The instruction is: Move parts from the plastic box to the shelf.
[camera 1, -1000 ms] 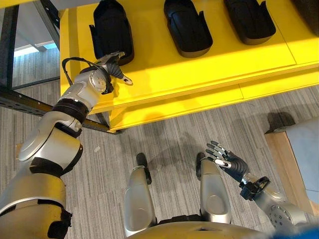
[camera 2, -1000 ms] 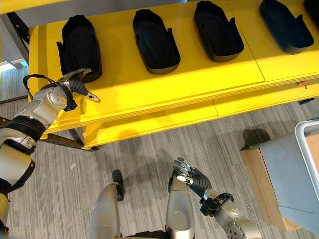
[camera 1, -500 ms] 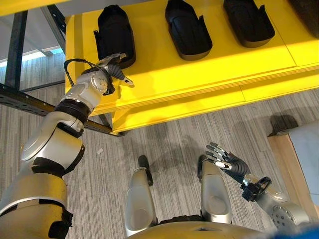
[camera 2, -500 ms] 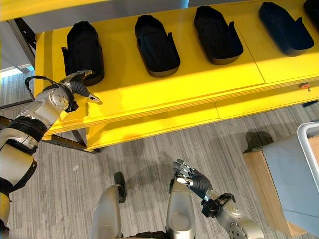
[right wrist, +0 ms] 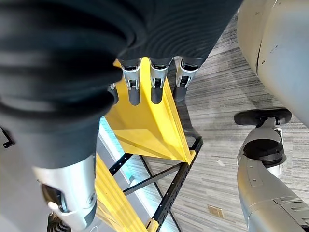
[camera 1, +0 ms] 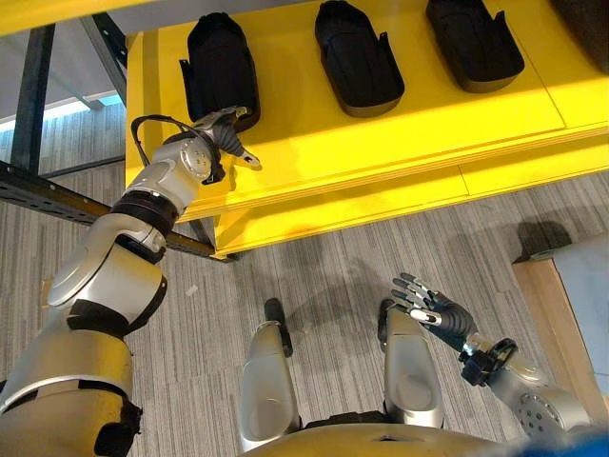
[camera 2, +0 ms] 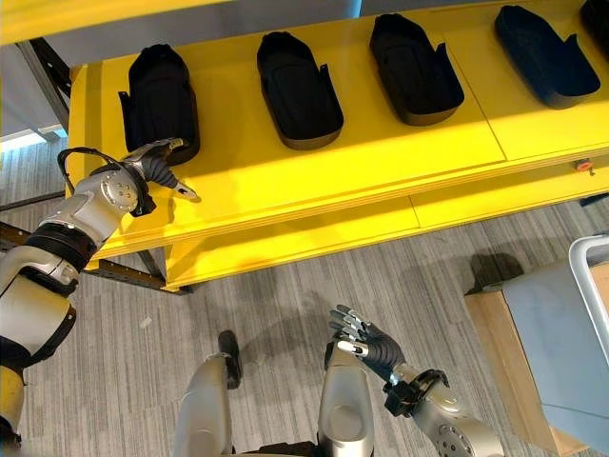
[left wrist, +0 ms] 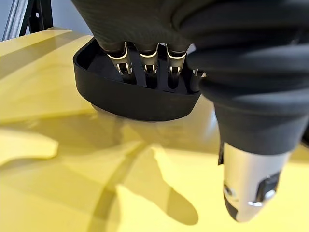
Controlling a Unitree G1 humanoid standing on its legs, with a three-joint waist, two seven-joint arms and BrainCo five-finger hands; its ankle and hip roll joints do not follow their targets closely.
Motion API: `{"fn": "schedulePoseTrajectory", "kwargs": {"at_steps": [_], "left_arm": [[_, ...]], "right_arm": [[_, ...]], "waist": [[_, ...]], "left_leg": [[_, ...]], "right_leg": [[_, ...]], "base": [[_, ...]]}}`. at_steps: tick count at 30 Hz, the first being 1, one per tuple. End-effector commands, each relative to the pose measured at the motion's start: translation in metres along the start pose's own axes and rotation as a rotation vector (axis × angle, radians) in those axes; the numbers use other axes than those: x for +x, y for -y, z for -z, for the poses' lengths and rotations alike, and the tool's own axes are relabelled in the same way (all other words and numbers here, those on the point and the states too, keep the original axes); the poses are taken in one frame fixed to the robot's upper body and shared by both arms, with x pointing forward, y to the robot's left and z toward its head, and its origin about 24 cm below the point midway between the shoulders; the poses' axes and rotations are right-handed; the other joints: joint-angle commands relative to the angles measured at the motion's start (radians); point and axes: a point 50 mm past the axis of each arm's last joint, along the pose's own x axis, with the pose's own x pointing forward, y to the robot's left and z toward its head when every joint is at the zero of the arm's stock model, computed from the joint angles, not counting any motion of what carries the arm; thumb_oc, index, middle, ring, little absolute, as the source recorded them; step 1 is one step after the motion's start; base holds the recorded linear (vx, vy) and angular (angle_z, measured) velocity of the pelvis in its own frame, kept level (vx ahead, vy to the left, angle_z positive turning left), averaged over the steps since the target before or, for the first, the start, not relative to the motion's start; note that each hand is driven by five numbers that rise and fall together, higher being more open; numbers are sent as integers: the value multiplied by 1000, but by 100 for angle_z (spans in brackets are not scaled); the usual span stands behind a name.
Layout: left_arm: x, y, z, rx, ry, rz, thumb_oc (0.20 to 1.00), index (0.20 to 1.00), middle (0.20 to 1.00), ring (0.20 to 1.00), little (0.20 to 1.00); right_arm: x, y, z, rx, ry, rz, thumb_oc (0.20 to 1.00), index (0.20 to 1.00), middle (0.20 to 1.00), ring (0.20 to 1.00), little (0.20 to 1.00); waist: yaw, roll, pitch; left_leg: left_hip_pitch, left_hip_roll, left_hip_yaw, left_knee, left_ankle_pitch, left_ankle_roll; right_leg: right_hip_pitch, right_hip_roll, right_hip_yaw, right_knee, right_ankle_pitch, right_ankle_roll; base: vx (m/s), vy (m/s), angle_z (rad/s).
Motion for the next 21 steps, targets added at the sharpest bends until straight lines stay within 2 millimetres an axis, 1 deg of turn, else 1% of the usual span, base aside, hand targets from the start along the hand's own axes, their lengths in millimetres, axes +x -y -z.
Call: {"fn": "schedulePoseTrajectory", "kwargs": {"at_steps": [1,5,10,11,21], "left_arm": [[-1,-11,7,13,-31,-41,1000,1000,1000,1000,1000],[-2,-5,10,10,-39,-25,1000,1000,1000,1000,1000],[-2,-3,10,6,-38,-20,1000,1000,1000,1000,1000],[-2,-4,10,6,-39,-21,1000,1000,1000,1000,1000],[-5,0,15,7,-47,0,1000,1000,1000,1000,1000]], "right_arm": [[-2,-6,-9,-10,50,-35,1000,1000,1000,1000,1000],[-3,-5,-9,-11,53,-35,1000,1000,1000,1000,1000],[-3,-6,-10,-14,54,-38,1000,1000,1000,1000,1000],[-3,-6,-9,-12,55,-37,1000,1000,1000,1000,1000],[-1,-8,-9,-11,52,-46,1000,1000,1000,1000,1000]], "waist": [[5,-20,-25],[5,-22,-27],[8,-22,-28],[9,-20,-28],[15,-18,-27]], "left_leg": [[6,45,24,60,-60,0],[1,46,24,63,-61,-2],[0,47,19,64,-61,-2],[-11,47,18,57,-38,5],[0,46,16,54,-38,6]], "right_leg": [[45,-26,-6,-51,33,29],[40,-27,-6,-45,31,28],[40,-25,-8,-37,25,27],[29,-23,-10,-42,45,21],[38,-23,-8,-36,39,18]], "base": [[0,0,0],[0,0,0],[-10,-3,0],[-53,-9,3],[-6,0,0]]}}
